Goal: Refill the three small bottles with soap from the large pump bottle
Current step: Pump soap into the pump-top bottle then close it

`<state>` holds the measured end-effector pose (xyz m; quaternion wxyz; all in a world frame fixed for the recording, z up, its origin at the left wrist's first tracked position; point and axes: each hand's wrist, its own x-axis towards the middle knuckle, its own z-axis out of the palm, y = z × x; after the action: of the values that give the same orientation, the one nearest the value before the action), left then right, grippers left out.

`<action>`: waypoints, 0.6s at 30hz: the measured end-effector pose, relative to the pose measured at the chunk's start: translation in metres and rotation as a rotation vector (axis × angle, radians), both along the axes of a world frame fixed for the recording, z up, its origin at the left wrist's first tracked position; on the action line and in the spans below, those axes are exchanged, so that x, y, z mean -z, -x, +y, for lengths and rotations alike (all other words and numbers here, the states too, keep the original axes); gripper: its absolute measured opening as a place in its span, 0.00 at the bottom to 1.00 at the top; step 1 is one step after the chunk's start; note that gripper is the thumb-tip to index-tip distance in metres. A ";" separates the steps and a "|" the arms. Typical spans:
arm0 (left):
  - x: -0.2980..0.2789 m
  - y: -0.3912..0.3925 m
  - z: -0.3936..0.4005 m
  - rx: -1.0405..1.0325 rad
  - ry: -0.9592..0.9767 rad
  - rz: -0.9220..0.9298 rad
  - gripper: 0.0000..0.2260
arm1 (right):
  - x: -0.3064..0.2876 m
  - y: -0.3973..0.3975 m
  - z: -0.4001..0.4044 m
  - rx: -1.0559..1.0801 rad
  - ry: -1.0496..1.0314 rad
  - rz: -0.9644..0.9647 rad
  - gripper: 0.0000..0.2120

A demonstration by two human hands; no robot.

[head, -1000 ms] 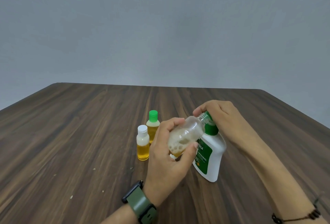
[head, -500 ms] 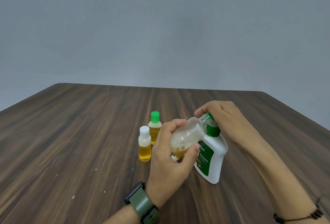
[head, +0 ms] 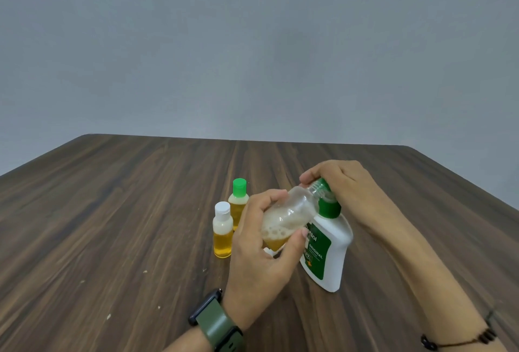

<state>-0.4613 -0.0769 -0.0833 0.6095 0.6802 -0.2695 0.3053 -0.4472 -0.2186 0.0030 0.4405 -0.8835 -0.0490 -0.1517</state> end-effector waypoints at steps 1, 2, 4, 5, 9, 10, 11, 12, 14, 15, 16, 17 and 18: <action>-0.001 0.000 0.001 -0.004 -0.003 -0.005 0.19 | -0.002 0.000 0.000 0.005 0.025 0.000 0.17; -0.001 0.000 0.001 -0.005 -0.005 -0.007 0.19 | -0.002 0.000 0.000 0.009 0.034 -0.006 0.17; 0.000 0.000 0.000 -0.007 -0.015 -0.001 0.19 | 0.003 0.000 0.000 0.024 0.021 -0.018 0.17; 0.001 0.000 -0.001 -0.007 -0.020 0.005 0.19 | 0.007 0.000 0.000 0.031 0.001 -0.016 0.16; 0.004 0.001 -0.003 0.003 -0.001 0.005 0.19 | 0.011 0.002 -0.001 0.030 -0.029 -0.019 0.16; 0.003 0.001 -0.003 0.000 0.004 0.004 0.19 | 0.008 0.003 -0.001 0.027 -0.011 -0.023 0.16; 0.003 0.001 -0.002 -0.004 0.008 0.005 0.19 | 0.004 0.002 -0.001 0.025 0.011 -0.021 0.16; 0.002 0.000 -0.001 -0.007 0.011 0.005 0.19 | 0.000 0.002 0.000 0.024 0.035 -0.013 0.17; 0.001 0.000 0.000 -0.011 0.012 0.000 0.19 | -0.006 0.001 0.000 0.023 0.071 0.006 0.17; 0.000 0.000 0.000 -0.013 0.013 -0.005 0.19 | -0.006 0.001 0.000 0.023 0.077 0.010 0.17; 0.000 0.000 0.000 -0.016 0.012 -0.008 0.19 | -0.005 0.001 0.001 0.025 0.071 0.007 0.17; 0.001 0.000 0.000 -0.021 0.010 -0.009 0.19 | -0.003 0.001 0.001 0.029 0.057 0.002 0.17; 0.002 -0.001 0.000 -0.026 0.006 -0.008 0.19 | 0.001 0.001 0.002 0.034 0.038 -0.002 0.17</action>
<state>-0.4604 -0.0772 -0.0849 0.6064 0.6805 -0.2624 0.3167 -0.4478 -0.2168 0.0021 0.4211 -0.8922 -0.0373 -0.1592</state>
